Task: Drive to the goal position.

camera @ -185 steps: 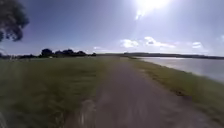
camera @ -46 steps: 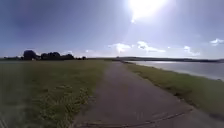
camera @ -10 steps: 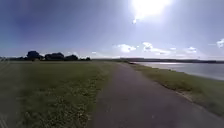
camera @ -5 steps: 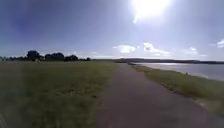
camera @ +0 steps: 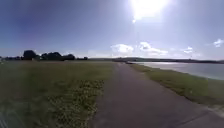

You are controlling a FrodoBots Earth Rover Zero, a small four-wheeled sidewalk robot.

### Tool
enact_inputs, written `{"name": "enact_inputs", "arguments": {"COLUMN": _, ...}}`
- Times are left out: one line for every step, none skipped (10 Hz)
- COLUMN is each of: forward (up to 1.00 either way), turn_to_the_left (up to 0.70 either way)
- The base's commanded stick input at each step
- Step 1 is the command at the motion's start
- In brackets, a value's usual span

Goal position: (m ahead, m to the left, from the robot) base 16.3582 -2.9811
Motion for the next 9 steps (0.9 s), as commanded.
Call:
{"name": "enact_inputs", "arguments": {"forward": 0.70, "turn_to_the_left": 0.05}}
{"name": "enact_inputs", "arguments": {"forward": 0.70, "turn_to_the_left": 0.05}}
{"name": "enact_inputs", "arguments": {"forward": 0.70, "turn_to_the_left": 0.05}}
{"name": "enact_inputs", "arguments": {"forward": 0.70, "turn_to_the_left": 0.05}}
{"name": "enact_inputs", "arguments": {"forward": 0.70, "turn_to_the_left": 0.05}}
{"name": "enact_inputs", "arguments": {"forward": 0.70, "turn_to_the_left": 0.05}}
{"name": "enact_inputs", "arguments": {"forward": 0.70, "turn_to_the_left": 0.24}}
{"name": "enact_inputs", "arguments": {"forward": 0.70, "turn_to_the_left": 0.05}}
{"name": "enact_inputs", "arguments": {"forward": 0.70, "turn_to_the_left": 0.05}}
